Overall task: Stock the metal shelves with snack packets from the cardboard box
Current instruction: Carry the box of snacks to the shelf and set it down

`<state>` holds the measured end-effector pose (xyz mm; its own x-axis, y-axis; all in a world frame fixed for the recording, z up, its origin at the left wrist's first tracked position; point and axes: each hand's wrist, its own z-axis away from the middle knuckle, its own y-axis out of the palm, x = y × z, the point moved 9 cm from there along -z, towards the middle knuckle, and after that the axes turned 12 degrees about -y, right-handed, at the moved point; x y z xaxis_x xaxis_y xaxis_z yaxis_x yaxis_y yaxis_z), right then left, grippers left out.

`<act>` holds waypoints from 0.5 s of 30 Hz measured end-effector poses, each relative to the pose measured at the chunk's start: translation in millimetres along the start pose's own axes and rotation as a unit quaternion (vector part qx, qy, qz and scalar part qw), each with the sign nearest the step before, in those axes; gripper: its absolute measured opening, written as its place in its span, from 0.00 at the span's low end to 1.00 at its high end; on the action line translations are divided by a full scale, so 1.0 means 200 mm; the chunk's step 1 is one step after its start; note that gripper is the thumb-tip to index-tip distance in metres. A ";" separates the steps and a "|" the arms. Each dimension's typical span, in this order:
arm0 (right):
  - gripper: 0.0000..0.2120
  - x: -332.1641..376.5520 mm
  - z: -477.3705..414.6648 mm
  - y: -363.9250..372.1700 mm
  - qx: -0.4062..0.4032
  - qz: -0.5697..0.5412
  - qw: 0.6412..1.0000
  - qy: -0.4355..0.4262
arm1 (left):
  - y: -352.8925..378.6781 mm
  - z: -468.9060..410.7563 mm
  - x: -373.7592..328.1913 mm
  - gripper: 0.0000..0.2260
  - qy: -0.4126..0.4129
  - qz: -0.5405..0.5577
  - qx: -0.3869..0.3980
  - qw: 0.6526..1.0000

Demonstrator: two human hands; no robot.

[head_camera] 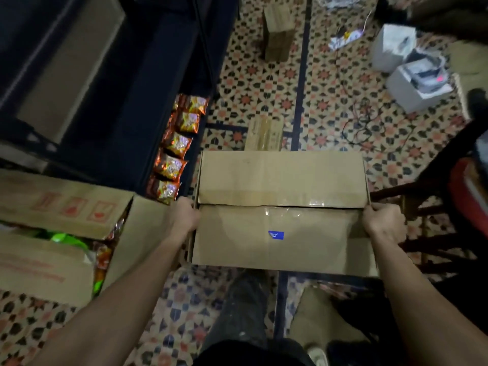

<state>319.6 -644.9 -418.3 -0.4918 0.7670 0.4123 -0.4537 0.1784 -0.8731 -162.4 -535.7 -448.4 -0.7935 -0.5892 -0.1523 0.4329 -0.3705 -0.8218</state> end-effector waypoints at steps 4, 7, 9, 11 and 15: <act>0.12 0.28 -0.25 -0.01 -0.015 -0.008 1.000 0.022 | -0.21 -0.23 -0.29 0.06 0.024 -0.022 -0.024 0.999; 0.10 0.47 -0.40 -0.01 -0.023 -0.017 0.999 0.032 | -0.33 -0.36 -0.46 0.07 0.030 -0.030 -0.029 0.999; 0.10 0.61 -0.51 -0.01 -0.015 -0.012 1.000 0.018 | -0.40 -0.45 -0.56 0.07 0.033 -0.035 -0.029 0.998; 0.10 0.76 -0.61 0.00 -0.010 -0.017 1.000 -0.002 | -0.48 -0.55 -0.65 0.07 0.025 -0.032 -0.025 0.999; 0.11 1.07 -0.85 -0.01 -0.010 -0.016 0.999 -0.034 | -0.63 -0.77 -0.83 0.07 0.016 -0.002 -0.036 0.999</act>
<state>342.1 -375.6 -373.0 -0.5272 0.7170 0.4560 -0.4549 0.2151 -0.8642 -150.8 -280.4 -403.5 -0.8088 -0.5645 -0.1650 0.3987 -0.3201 -0.8594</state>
